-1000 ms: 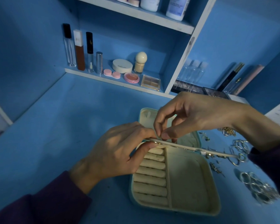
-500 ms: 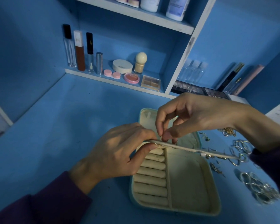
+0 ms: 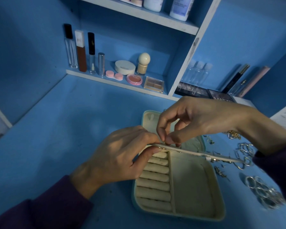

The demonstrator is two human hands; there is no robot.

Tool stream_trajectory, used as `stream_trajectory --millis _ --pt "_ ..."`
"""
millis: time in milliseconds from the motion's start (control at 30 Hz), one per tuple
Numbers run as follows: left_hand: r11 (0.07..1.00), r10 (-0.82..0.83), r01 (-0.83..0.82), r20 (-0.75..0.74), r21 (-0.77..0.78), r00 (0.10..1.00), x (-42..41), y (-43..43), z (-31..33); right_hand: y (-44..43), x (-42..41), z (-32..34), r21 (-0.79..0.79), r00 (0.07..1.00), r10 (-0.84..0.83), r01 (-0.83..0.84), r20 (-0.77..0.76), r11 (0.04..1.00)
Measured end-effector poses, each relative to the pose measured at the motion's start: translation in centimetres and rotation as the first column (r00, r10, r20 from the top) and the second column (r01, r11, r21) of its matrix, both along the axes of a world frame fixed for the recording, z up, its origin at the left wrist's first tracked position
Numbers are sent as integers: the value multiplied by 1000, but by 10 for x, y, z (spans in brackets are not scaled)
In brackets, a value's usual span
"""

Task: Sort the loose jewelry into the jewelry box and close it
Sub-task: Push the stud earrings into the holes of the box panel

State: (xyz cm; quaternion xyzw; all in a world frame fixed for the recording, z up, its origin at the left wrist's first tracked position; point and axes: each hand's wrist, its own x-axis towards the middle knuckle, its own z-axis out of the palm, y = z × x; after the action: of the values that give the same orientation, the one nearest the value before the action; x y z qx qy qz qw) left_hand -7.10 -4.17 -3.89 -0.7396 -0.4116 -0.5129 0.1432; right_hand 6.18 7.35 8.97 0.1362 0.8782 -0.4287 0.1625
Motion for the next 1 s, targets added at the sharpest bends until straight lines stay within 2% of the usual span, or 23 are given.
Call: stream_trajectory --millis 533,633,733,800,867,1000 --pt "1000 26 -27 62 15 998 0 -1 -1 -2 0 -5 87 1000 22 -21 -8 996" --pt "999 47 -48 78 17 996 2 -1 -1 -1 2 -10 36 999 -22 24 -34 999" --pt "996 85 -86 85 9 993 3 0 -1 5 9 -9 -84 993 -83 76 -88 994" --pt "993 119 -119 108 -11 987 4 1 -1 12 17 -7 -204 976 -168 138 -138 969" --pt "988 151 -145 164 -49 975 5 3 1 18 23 -9 -321 922 -329 254 -205 912" --pt "980 166 -123 295 -157 941 7 14 7 31 37 -21 -524 687 -687 505 -237 686"
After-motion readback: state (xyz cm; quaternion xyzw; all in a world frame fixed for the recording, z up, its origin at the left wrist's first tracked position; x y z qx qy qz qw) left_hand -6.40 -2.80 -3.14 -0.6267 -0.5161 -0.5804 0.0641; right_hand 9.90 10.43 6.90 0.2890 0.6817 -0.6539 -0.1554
